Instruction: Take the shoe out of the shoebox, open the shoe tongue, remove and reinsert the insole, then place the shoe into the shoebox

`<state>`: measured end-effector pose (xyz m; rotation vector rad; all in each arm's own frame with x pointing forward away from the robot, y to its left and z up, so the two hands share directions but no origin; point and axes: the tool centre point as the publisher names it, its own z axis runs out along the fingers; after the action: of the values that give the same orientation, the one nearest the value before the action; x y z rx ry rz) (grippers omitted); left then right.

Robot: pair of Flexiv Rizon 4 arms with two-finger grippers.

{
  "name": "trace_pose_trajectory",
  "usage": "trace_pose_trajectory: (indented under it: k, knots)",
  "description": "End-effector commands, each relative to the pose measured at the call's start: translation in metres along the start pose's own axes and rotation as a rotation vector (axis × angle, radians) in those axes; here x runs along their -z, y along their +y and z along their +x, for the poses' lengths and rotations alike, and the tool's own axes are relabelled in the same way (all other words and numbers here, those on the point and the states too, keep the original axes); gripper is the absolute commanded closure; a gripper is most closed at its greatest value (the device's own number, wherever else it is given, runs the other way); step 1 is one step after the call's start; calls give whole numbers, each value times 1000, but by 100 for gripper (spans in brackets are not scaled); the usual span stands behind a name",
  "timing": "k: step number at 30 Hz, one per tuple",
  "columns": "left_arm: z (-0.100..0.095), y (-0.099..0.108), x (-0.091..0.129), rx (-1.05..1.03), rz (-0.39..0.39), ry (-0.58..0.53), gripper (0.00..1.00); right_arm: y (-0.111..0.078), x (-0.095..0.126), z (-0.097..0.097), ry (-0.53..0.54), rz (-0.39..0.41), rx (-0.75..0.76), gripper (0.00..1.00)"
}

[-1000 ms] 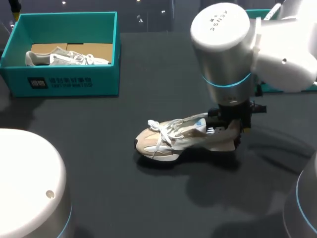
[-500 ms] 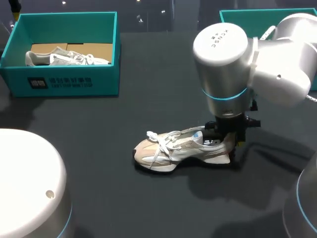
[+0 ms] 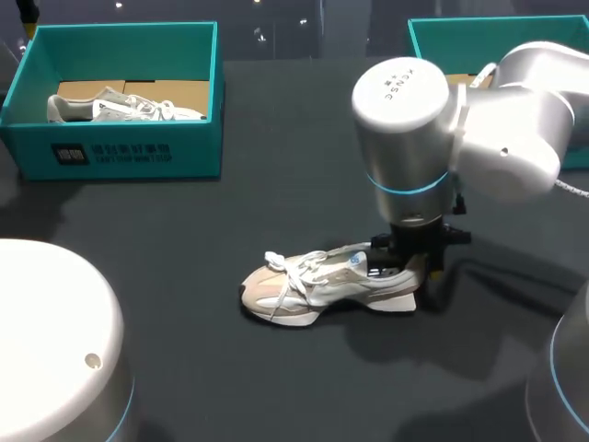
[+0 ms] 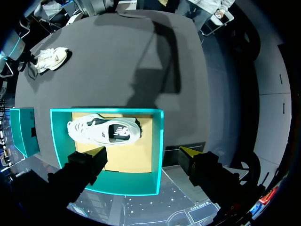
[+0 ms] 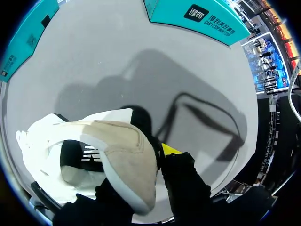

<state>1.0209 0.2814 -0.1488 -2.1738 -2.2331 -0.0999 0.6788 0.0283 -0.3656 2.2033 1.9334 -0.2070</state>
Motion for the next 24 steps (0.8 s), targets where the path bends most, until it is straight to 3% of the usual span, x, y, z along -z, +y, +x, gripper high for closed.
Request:
trace_pose_trajectory:
  k: [1, 24]
  knots:
    - [0, -1, 0, -1, -2, 2, 0, -2, -4, 1, 11, 3, 8, 100]
    - [0, -1, 0, -1, -2, 2, 0, -6, -28, 3, 76, 11, 35, 100]
